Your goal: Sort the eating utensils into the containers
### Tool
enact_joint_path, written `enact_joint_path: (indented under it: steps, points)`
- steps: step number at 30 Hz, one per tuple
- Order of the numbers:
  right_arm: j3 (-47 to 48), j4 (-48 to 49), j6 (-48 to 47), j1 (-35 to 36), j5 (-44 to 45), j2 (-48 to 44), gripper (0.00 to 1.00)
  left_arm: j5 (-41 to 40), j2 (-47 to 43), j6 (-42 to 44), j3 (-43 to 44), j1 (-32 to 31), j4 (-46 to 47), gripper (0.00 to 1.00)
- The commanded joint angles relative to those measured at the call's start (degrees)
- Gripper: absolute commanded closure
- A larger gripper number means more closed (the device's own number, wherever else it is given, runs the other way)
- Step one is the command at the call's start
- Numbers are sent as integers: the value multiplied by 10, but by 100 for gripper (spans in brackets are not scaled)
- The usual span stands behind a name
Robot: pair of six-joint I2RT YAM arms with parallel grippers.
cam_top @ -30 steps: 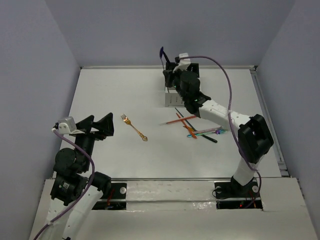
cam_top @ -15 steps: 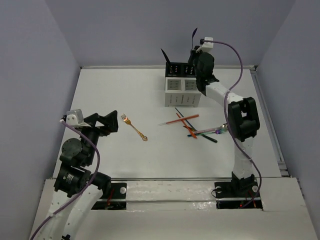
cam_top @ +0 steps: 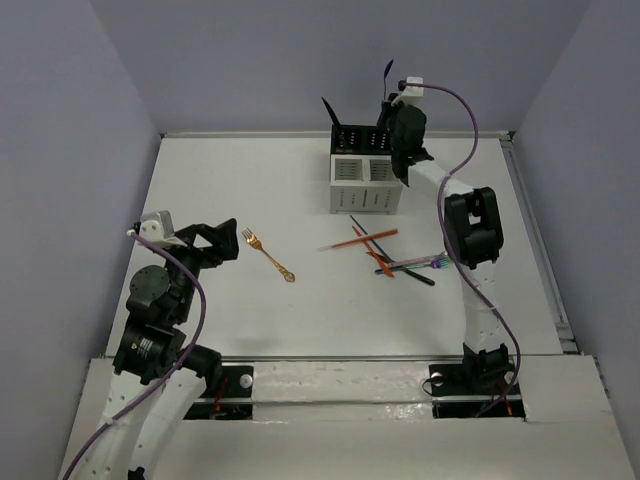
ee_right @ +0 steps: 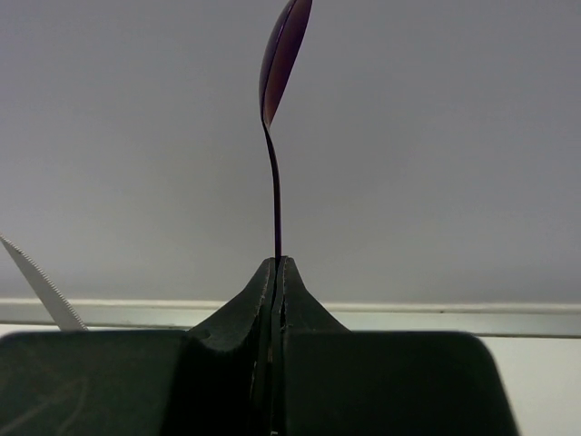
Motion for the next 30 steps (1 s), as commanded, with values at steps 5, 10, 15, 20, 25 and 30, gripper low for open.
enact_joint_path:
  steps: [5,10,15,20,25,30]
  points:
    - [-36,102,6,1,-15,-2,100,13,4,9,0,4,31,1]
    - [-73,133,-1,1,-16,-3,100,14,2,10,-1,9,31,1]
    - [-97,161,-7,1,-23,-6,100,15,0,9,-1,9,31,1]
    - [-100,163,-4,1,-32,-9,100,17,0,9,-1,9,32,1]
    - [-134,178,7,1,-49,-28,100,18,-1,9,-2,9,33,1]
    - [-177,185,9,1,-70,-58,81,21,-5,9,-2,9,34,1]
